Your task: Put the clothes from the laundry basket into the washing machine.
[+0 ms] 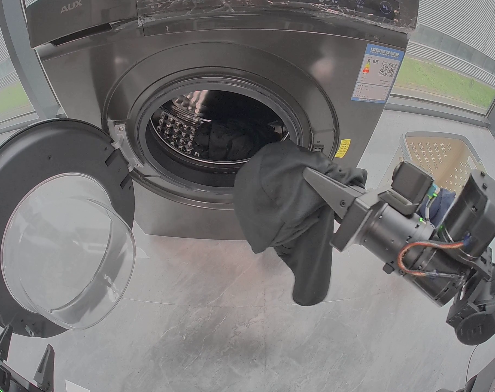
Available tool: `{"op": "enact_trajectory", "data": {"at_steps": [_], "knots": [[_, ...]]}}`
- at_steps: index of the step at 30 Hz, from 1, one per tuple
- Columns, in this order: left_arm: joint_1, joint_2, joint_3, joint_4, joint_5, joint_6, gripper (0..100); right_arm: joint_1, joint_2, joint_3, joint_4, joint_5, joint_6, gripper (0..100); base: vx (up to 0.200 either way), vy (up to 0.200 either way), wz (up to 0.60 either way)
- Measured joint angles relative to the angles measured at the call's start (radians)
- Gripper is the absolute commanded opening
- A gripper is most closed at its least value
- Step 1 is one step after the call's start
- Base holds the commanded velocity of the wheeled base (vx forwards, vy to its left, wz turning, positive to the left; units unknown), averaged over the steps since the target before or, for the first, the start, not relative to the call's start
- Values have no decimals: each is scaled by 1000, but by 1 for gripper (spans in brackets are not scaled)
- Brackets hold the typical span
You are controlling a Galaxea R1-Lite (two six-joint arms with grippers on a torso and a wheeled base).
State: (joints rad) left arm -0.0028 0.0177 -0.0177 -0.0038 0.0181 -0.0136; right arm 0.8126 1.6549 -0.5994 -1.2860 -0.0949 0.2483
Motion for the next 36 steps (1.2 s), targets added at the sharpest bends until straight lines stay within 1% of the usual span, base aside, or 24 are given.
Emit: {"op": "enact_trajectory", "data": {"at_steps": [4,6,7,10,11,15,18,22,26,30,36], "knots": [[1,0,0,-17,-16,-1,100,11,52,-58,-14,-1,-1,0,0,0,0],[1,0,-16,-31,-49,-6,100,14,72,-77,-15,1,-1,0,0,0,0],[1,3,-31,-38,-75,-8,100,15,79,-84,-15,3,-1,0,0,0,0],[-2,32,-74,-47,-196,-13,100,18,103,-102,-19,8,0,0,0,0,0],[-3,50,-85,-53,-226,-16,100,18,110,-107,-23,10,0,0,0,0,0],[-6,154,-109,-80,-317,-23,100,19,138,-127,-44,15,0,0,0,0,0],[-10,270,-120,-141,-376,-21,100,19,161,-142,-59,19,0,0,0,0,0],[-25,454,-129,-280,-425,-14,100,19,189,-164,-72,22,0,0,0,0,0],[-50,638,-133,-424,-452,-5,100,19,212,-184,-81,24,0,0,0,0,0],[-87,811,-143,-551,-472,2,100,20,229,-206,-82,25,-1,0,0,0,0],[-165,1065,-167,-736,-492,7,100,26,250,-234,-84,27,-1,0,0,0,0]]}}
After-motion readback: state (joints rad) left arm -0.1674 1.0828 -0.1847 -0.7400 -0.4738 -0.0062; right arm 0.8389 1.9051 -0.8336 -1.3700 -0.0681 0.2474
